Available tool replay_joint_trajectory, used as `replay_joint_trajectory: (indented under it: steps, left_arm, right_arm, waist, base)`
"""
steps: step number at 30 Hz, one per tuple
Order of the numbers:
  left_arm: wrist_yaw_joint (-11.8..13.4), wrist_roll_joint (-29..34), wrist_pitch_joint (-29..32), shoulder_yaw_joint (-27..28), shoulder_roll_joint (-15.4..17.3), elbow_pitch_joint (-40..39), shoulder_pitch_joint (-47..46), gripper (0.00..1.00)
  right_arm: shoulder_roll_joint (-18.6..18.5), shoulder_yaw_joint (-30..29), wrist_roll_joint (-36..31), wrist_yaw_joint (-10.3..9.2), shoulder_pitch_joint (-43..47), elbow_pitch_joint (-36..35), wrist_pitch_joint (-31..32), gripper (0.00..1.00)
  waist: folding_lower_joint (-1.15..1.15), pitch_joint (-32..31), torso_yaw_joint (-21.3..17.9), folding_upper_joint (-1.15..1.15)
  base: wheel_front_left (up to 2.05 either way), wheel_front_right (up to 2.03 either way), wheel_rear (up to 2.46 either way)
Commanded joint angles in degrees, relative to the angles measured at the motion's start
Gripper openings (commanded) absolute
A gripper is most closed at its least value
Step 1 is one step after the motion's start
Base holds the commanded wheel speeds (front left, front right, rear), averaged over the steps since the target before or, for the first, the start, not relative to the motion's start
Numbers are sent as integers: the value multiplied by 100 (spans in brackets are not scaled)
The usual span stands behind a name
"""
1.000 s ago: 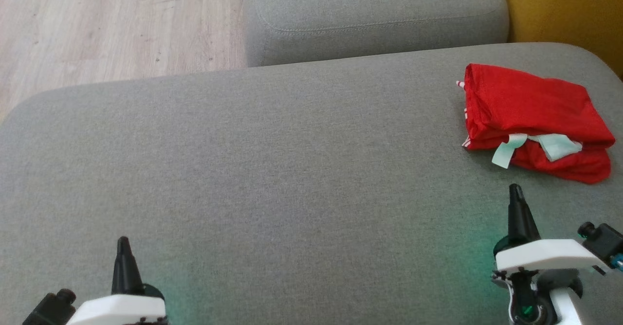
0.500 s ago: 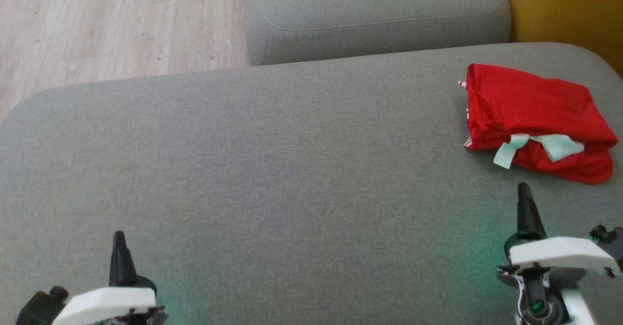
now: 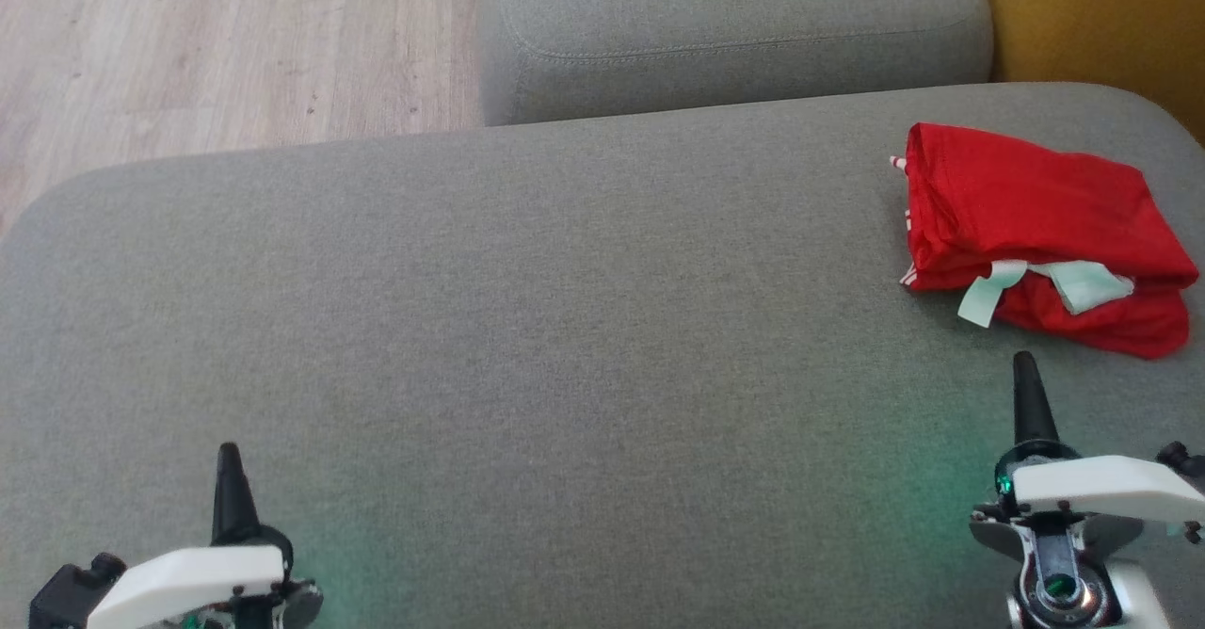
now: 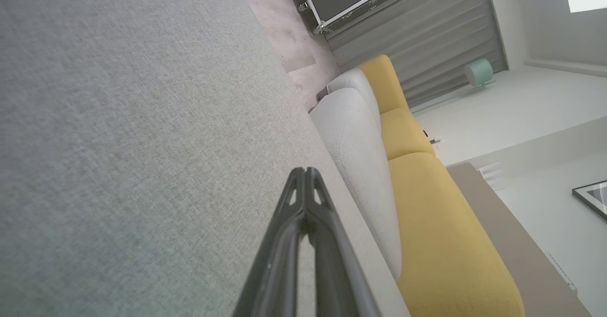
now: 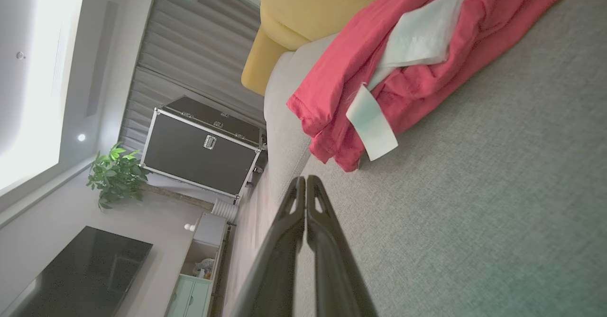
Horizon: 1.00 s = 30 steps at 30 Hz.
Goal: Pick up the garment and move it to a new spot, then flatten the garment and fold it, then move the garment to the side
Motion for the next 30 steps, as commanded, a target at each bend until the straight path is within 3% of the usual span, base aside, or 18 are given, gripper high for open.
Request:
replay_joint_trajectory:
  steps: [1, 30]
  left_arm:
    - [-22, -172, 52, 147, 37, -223, -310, 0]
    - [-35, -1811, 539, 259, 44, -343, -487, 0]
  right_arm:
    - [-23, 32, 208, -2, -229, -245, 44, 0]
    - [-23, -212, 2035, -4, -216, -472, 522, 0]
  waist:
    - [0, 2, 4, 0]
    - [0, 29, 54, 0]
  base:
    - [0, 0, 0]
    - [0, 0, 0]
